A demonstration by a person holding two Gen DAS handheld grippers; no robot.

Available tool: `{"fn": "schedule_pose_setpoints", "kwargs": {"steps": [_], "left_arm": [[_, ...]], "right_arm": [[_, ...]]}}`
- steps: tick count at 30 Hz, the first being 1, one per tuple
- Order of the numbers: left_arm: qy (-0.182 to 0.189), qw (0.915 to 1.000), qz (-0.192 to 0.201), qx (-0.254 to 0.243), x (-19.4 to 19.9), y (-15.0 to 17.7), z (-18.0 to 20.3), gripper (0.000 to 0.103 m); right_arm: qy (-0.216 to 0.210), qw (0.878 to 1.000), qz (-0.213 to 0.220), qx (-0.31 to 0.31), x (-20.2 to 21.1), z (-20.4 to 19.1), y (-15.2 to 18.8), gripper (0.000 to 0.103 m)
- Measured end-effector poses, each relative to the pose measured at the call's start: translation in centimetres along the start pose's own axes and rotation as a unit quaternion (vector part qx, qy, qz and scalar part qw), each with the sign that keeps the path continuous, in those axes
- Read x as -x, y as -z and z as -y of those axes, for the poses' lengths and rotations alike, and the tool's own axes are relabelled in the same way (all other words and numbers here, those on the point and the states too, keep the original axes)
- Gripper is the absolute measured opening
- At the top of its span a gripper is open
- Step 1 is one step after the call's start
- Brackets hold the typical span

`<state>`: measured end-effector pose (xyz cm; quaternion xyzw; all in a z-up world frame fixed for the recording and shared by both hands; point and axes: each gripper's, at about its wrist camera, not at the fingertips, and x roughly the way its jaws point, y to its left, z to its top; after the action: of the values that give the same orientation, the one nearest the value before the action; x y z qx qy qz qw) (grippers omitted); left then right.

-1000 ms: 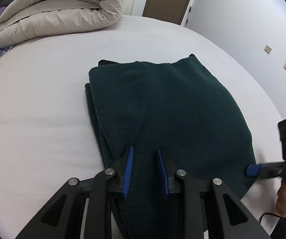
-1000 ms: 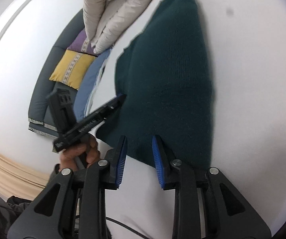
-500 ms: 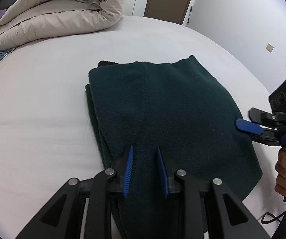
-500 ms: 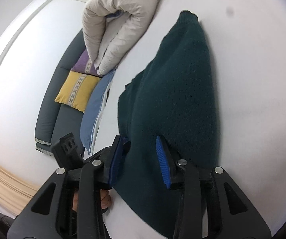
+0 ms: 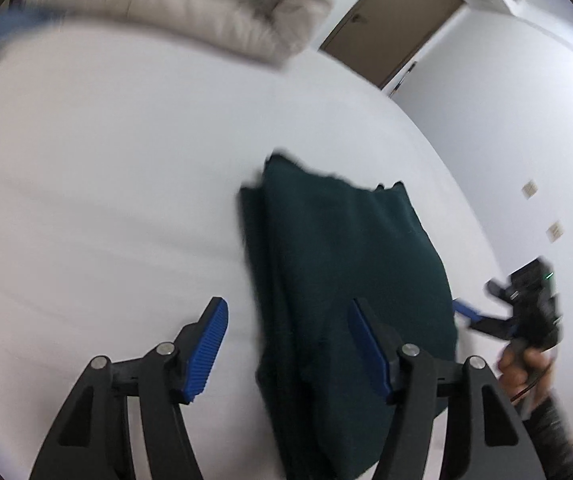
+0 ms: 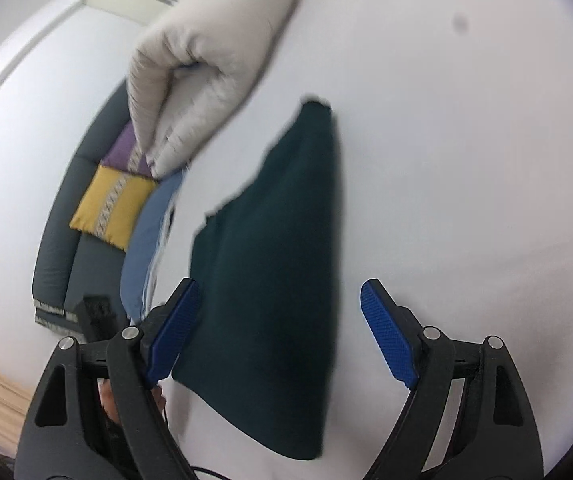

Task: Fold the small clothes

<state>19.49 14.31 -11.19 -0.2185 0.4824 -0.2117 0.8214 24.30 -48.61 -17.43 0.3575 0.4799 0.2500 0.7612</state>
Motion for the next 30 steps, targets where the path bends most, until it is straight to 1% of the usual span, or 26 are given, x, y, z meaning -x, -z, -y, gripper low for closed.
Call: {"fn": "schedule_pose_setpoints", "kwargs": {"steps": [1,2,4,6,7,9,10,13,15,16,17,19,21,23,27,30], "left_arm": [[0.017,0.9993,-0.017,0.03,-0.9,0.0,-1.1,0.064],[0.028,0.9981,-0.026,0.048,-1.5,0.0,-1.7,0.064],[0.046,0.9966,-0.032,0.061,-2.1,-0.2,-2.2,0.064],[0.064,0.9939,-0.04,0.08,-2.7,-0.6,-2.5,0.064],[0.075,0.9917,-0.044,0.095,-3.0,-0.9,-2.8,0.064],[0.093,0.9874,-0.053,0.117,-3.8,-1.5,-3.2,0.064],[0.095,0.9868,-0.057,0.118,-4.0,-1.5,-3.0,0.064],[0.094,0.9857,-0.068,0.123,-4.9,-1.9,-2.4,0.064],[0.094,0.9849,-0.072,0.127,-5.3,-2.3,-2.3,0.06],[0.093,0.9841,-0.075,0.131,-5.7,-2.4,-2.3,0.052],[0.094,0.9828,-0.081,0.137,-6.1,-2.5,-2.2,0.04],[0.106,0.9785,-0.093,0.151,-7.0,-2.4,-2.3,0.032],[0.097,0.9804,-0.091,0.145,-7.1,-2.3,-1.8,0.03],[0.082,0.9842,-0.087,0.13,-6.8,-2.3,-0.9,0.027],[0.06,0.9875,-0.081,0.121,-6.0,-2.3,0.5,0.024],[0.053,0.991,-0.071,0.1,-4.2,-2.1,2.4,0.023]], "right_arm": [[-0.001,1.0,-0.009,-0.006,-0.7,0.4,0.1,0.083],[-0.003,1.0,-0.016,-0.013,-2.0,0.0,0.6,0.081],[-0.006,1.0,-0.026,-0.011,-3.1,-0.1,0.7,0.079],[-0.012,0.999,-0.043,0.0,-4.1,-0.7,0.7,0.074],[-0.013,0.998,-0.054,0.002,-4.8,-1.0,0.8,0.069],[-0.001,0.997,-0.072,0.006,-6.1,-1.4,0.6,0.067],[0.003,0.997,-0.078,0.005,-6.6,-1.5,0.6,0.065],[-0.001,0.997,-0.082,-0.006,-7.7,-1.5,0.4,0.063],[-0.001,0.997,-0.082,-0.014,-8.3,-1.5,0.2,0.062],[-0.001,0.996,-0.083,-0.016,-8.6,-1.6,0.2,0.061],[0.001,0.996,-0.082,-0.016,-9.0,-1.7,0.2,0.06],[0.009,0.997,-0.08,-0.015,-9.3,-2.0,0.3,0.056],[0.019,0.997,-0.074,-0.01,-9.5,-2.4,0.4,0.051],[0.025,0.997,-0.068,-0.005,-9.1,-2.7,0.5,0.045],[0.042,0.998,-0.049,0.02,-7.9,-4.4,1.0,0.041],[0.049,0.997,-0.038,0.045,-6.1,-6.2,1.9,0.039]]}}
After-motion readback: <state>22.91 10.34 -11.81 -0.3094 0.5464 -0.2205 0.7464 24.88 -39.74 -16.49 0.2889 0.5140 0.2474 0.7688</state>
